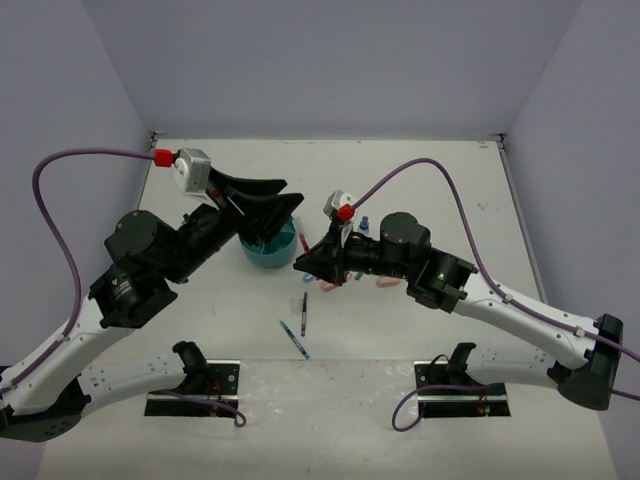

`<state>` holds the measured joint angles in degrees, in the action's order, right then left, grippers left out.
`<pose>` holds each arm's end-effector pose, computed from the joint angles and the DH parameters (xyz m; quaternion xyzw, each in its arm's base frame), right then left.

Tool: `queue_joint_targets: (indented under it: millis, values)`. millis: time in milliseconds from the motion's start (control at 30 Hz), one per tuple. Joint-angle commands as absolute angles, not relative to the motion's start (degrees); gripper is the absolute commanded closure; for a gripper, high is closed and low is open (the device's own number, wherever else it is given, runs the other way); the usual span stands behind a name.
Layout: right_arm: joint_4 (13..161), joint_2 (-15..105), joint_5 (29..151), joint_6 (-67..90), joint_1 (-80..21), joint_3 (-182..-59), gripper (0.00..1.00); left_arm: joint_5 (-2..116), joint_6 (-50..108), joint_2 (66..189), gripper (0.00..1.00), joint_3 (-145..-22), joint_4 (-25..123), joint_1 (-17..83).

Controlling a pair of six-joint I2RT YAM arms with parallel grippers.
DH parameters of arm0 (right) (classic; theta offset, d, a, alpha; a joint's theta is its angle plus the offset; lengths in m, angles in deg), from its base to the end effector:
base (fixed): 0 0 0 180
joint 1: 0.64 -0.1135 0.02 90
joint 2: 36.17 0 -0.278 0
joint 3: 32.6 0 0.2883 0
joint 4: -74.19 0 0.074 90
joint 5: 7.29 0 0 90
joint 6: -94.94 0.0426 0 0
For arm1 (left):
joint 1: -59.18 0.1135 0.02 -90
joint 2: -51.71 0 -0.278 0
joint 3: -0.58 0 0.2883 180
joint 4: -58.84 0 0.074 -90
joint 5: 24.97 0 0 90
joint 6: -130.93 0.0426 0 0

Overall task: Sort the stationery into containers
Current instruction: Close the pen cap on the pen, then place the pen in the storage box.

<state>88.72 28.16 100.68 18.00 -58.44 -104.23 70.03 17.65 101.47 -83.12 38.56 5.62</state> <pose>0.1483 0.2601 0.3863 -0.3775 0.6460 0.4740 0.4642 0.1175 -0.1528 0.5142 0.1282 0.6049 -0.4670 0.6321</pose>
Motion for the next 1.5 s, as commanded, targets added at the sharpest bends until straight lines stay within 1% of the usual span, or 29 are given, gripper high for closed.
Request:
queue_joint_targets:
  millis: [0, 33, 100, 400, 467, 533, 600, 633, 700, 733, 900, 1067, 1167, 1233, 1300, 1400, 1433, 1467]
  values:
    - [85.5, 25.7, 101.2, 18.2, -58.9, -103.8, 1.00, 70.4, 19.7, 102.9, 0.48, -84.2, 36.2, 5.4]
    - [85.1, 24.9, 100.5, 18.5, -58.9, -103.4, 1.00, 70.1, 19.7, 103.2, 0.54, -83.7, 36.0, 5.4]
    - [84.9, 24.0, 98.6, 18.6, -58.9, -103.2, 1.00, 70.1, 19.2, 103.3, 0.59, -82.6, 35.9, 5.4]
    - [85.6, 22.6, 96.0, 18.7, -58.9, -104.7, 1.00, 61.4, 16.4, 103.1, 0.60, -78.5, 38.6, 5.4]
    - [85.6, 22.5, 95.8, 18.8, -58.9, -104.9, 1.00, 60.8, 15.9, 103.1, 0.62, -77.8, 39.1, 5.3]
    - [85.6, 22.4, 95.6, 18.8, -58.9, -105.2, 1.00, 60.5, 15.8, 103.4, 0.69, -77.5, 39.3, 5.4]
    - [85.7, 22.4, 95.3, 18.8, -58.8, -105.5, 1.00, 60.1, 15.8, 103.9, 0.78, -77.4, 39.2, 5.4]
    - [85.7, 22.4, 95.3, 18.8, -58.9, -105.6, 1.00, 59.6, 15.7, 104.0, 0.80, -77.3, 39.2, 5.4]
    - [85.8, 22.4, 94.6, 18.7, -58.8, -106.3, 1.00, 58.8, 15.6, 104.8, 0.96, -77.2, 39.3, 5.4]
    - [85.7, 22.1, 94.3, 18.6, -58.9, -106.8, 1.00, 58.7, 15.6, 105.0, 0.99, -77.0, 39.3, 5.4]
    - [85.7, 22.2, 91.4, 18.4, -58.8, -109.0, 1.00, 58.5, 14.9, 105.1, 1.00, -74.7, 40.5, 5.4]
    - [85.6, 23.8, 87.9, 18.3, -57.1, -115.8, 1.00, 55.7, 11.6, 106.5, 1.00, -69.7, 42.7, 5.4]
    - [85.6, 25.5, 87.7, 20.1, -54.4, -122.0, 1.00, 53.3, 9.3, 107.7, 1.00, -65.2, 46.4, 5.3]
    - [85.6, 27.1, 87.9, 21.1, -52.8, -124.6, 1.00, 51.5, 8.2, 108.0, 1.00, -62.1, 50.1, 5.2]
    - [86.0, 28.6, 89.1, 21.1, -51.9, -125.1, 1.00, 51.5, 8.1, 108.4, 1.00, -60.6, 50.4, 5.0]
    - [85.9, 29.6, 92.0, 18.0, -51.6, -121.1, 1.00, 55.6, 9.9, 107.8, 1.00, -61.8, 47.4, 5.1]
    - [85.3, 29.5, 92.6, 16.8, -51.6, -118.6, 1.00, 61.1, 11.3, 107.6, 1.00, -64.5, 44.3, 5.2]
    - [84.5, 29.1, 93.1, 16.0, -51.6, -115.4, 0.97, 66.4, 12.4, 107.5, 1.00, -67.2, 40.8, 5.3]
